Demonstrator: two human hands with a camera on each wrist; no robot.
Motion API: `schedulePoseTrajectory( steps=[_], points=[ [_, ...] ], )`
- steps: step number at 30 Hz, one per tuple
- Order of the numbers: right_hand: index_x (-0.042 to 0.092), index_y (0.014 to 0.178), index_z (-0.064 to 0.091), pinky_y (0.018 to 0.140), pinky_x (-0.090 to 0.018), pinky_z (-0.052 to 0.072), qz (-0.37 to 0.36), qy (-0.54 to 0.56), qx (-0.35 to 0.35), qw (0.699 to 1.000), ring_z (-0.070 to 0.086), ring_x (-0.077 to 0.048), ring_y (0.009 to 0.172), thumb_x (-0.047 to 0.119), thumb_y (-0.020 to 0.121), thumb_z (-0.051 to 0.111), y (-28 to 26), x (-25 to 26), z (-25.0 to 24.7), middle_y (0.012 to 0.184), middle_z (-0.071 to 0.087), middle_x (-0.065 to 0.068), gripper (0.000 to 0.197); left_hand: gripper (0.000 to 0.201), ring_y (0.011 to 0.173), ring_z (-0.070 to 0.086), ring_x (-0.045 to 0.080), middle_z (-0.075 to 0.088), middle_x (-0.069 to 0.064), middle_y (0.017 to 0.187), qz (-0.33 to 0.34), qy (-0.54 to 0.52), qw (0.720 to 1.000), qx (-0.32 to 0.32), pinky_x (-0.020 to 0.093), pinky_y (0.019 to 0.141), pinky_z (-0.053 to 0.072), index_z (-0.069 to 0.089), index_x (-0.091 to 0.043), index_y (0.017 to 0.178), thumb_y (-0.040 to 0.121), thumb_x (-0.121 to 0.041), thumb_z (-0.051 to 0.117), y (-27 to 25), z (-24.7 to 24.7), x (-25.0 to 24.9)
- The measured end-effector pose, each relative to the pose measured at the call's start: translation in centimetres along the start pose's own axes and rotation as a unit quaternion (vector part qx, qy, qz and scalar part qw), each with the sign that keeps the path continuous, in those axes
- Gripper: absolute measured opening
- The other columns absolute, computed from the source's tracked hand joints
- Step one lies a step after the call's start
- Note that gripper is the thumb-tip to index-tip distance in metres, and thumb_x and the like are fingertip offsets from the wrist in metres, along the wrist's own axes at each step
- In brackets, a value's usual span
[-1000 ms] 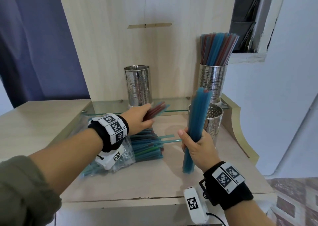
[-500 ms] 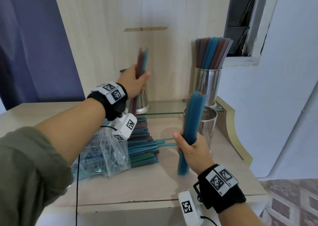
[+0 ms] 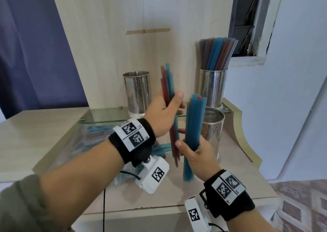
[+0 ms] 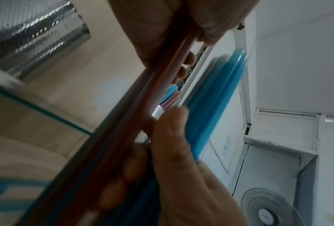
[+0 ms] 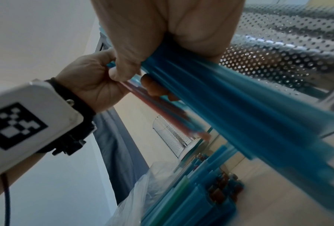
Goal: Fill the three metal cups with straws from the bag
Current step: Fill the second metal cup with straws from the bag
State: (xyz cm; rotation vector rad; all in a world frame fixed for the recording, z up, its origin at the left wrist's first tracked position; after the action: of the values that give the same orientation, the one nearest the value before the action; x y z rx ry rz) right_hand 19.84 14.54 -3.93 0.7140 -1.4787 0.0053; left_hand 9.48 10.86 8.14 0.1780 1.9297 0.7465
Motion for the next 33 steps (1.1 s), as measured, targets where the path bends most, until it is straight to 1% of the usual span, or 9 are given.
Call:
schedulePoseTrajectory(
  steps=[3, 6, 11, 15, 18, 21, 26, 29, 33],
  points=[
    [0.035, 0.097, 0.056, 0.060, -0.017, 0.050, -0.015, 0.002, 0.012, 1.000, 0.061, -0.001, 0.064, 0.044, 0.069, 0.071, -0.2, 0.7, 0.6, 0.071, 0.068, 0.014, 0.033, 0.043, 0.083, 0.064, -0.004, 0.067, -0.008, 0.088, -0.029, -0.021, 0.999, -0.013, 0.013, 0.074, 0.049, 0.058, -0.004, 0.111, 0.096, -0.041, 0.045, -0.5, 0.7, 1.7],
    [0.032, 0.088, 0.056, 0.054, -0.024, 0.046, -0.014, -0.027, -0.015, 0.999, 0.056, -0.011, 0.058, 0.054, 0.067, 0.080, -0.3, 0.3, 0.7, 0.070, 0.063, 0.002, 0.039, 0.069, 0.103, 0.067, 0.020, 0.071, 0.004, 0.108, -0.064, -0.103, 0.992, -0.029, 0.039, 0.089, 0.053, 0.053, -0.007, 0.118, 0.081, -0.066, 0.052, -1.1, 1.0, 2.9],
    [0.038, 0.081, 0.058, 0.068, -0.005, 0.038, -0.046, -0.177, -0.090, 0.979, 0.051, 0.005, 0.083, 0.032, 0.067, 0.082, -0.1, 1.3, 0.0, 0.097, 0.051, 0.005, 0.028, 0.066, 0.088, 0.068, 0.014, 0.073, 0.005, 0.099, -0.093, -0.165, 0.982, -0.024, 0.039, 0.085, 0.054, 0.059, 0.001, 0.112, 0.081, -0.057, 0.049, -1.9, 1.7, 3.2],
    [0.039, 0.066, 0.061, 0.042, -0.022, 0.041, 0.001, -0.047, -0.012, 0.999, 0.053, -0.014, 0.041, 0.011, 0.078, 0.074, 0.1, 0.6, 1.2, 0.054, 0.059, -0.005, 0.033, 0.090, 0.095, 0.068, 0.014, 0.071, 0.005, 0.102, -0.101, -0.154, 0.983, 0.017, 0.035, 0.089, 0.054, 0.056, -0.001, 0.122, 0.077, -0.078, 0.042, -2.2, 2.0, 2.9],
    [0.024, 0.080, 0.067, 0.049, -0.026, 0.051, 0.023, 0.000, 0.040, 0.999, 0.062, -0.020, 0.054, 0.006, 0.082, 0.073, 0.3, 0.7, 1.6, 0.061, 0.064, -0.001, 0.019, 0.092, 0.112, 0.063, 0.025, 0.065, 0.008, 0.119, -0.048, -0.145, 0.987, 0.044, 0.045, 0.097, 0.050, 0.049, -0.027, 0.128, 0.063, -0.092, 0.039, -1.5, 0.6, 1.1],
    [0.017, 0.089, 0.069, 0.066, -0.017, 0.050, 0.037, -0.004, 0.084, 0.996, 0.067, -0.007, 0.072, 0.005, 0.082, 0.074, 0.7, 0.5, 1.4, 0.076, 0.070, 0.005, 0.015, 0.066, 0.114, 0.060, 0.020, 0.054, 0.005, 0.132, 0.102, -0.057, 0.992, 0.051, 0.039, 0.094, 0.052, 0.028, -0.045, 0.135, 0.079, -0.077, 0.042, -0.7, -1.4, -3.5],
    [0.016, 0.081, 0.068, 0.070, -0.017, 0.050, 0.053, -0.020, 0.119, 0.991, 0.068, -0.012, 0.081, 0.004, 0.082, 0.073, 0.7, 0.2, 1.8, 0.094, 0.072, -0.001, 0.013, 0.048, 0.129, 0.043, 0.012, 0.048, 0.007, 0.140, 0.289, 0.268, 0.916, 0.075, 0.033, 0.107, 0.037, 0.049, -0.013, 0.136, 0.096, -0.037, 0.045, -0.1, -0.6, -7.0],
    [0.012, 0.084, 0.071, 0.076, -0.033, 0.058, 0.063, -0.024, 0.103, 0.992, 0.070, -0.023, 0.080, 0.009, 0.082, 0.074, 0.5, -0.2, 1.5, 0.086, 0.073, -0.012, 0.005, 0.038, 0.116, 0.055, 0.011, 0.062, 0.007, 0.123, 0.305, 0.248, 0.913, 0.112, 0.020, 0.101, 0.040, 0.064, -0.007, 0.118, 0.099, -0.029, 0.041, -1.2, 1.0, -6.1],
    [0.009, 0.087, 0.070, 0.078, -0.040, 0.057, 0.050, 0.013, 0.084, 0.995, 0.070, -0.026, 0.078, 0.007, 0.082, 0.073, 0.4, 0.5, 0.0, 0.080, 0.072, -0.014, 0.006, 0.052, 0.127, 0.050, 0.011, 0.056, 0.005, 0.134, 0.239, 0.038, 0.970, 0.039, 0.030, 0.107, 0.040, 0.046, -0.011, 0.137, 0.102, -0.041, 0.024, -1.3, -0.5, -5.0]
  ],
)
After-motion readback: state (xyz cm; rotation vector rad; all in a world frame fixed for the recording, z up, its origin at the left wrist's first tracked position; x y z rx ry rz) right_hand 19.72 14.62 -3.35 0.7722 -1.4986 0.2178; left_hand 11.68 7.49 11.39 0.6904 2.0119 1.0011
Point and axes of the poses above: each hand's wrist, its own y-axis towards the middle knuckle, its own z-axis out of the palm, x = y × z, the point moved 8 cm from there along y, towards the middle knuckle
